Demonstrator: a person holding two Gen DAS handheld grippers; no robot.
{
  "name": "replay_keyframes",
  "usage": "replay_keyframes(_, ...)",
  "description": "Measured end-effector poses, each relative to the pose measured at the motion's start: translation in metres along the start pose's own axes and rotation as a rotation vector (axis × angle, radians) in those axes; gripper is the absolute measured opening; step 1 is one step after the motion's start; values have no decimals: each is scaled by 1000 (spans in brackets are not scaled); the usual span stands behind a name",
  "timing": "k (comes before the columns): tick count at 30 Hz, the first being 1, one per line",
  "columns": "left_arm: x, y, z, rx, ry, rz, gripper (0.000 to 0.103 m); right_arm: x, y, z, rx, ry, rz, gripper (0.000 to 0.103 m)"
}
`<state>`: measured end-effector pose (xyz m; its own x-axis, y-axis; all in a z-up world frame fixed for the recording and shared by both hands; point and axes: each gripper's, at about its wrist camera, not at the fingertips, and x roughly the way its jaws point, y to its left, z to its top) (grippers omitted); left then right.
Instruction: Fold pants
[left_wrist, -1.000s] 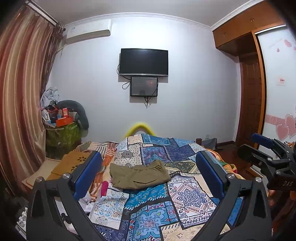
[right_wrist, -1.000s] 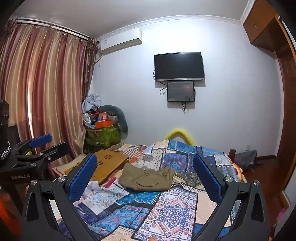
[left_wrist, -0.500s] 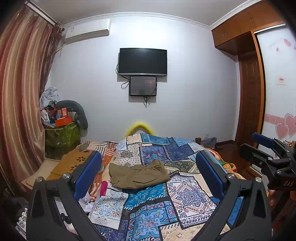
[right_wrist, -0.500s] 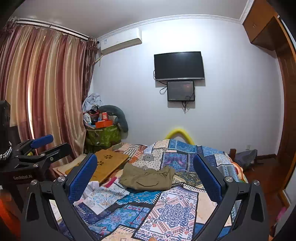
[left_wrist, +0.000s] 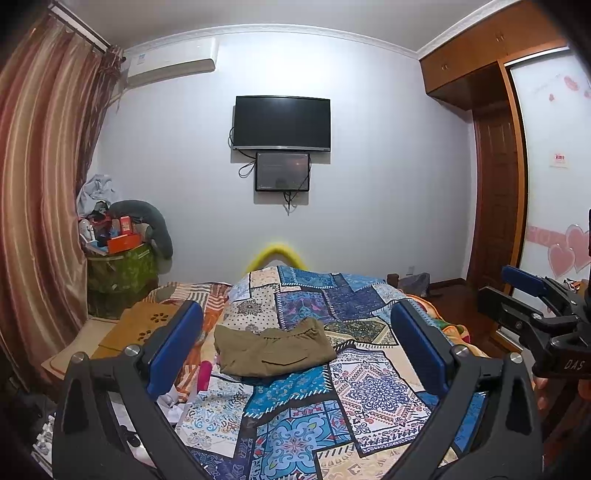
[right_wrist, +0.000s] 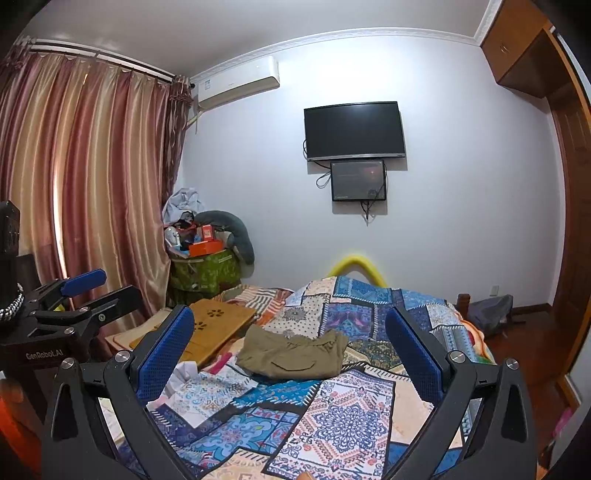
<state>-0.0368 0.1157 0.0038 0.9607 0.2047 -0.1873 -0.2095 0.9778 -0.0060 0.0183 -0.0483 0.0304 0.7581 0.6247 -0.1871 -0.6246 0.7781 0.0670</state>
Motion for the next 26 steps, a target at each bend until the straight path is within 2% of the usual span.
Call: replay_keyframes(26, 6, 0, 0, 4, 23, -18, 103, 1, -4, -1, 22, 5, -2, 103)
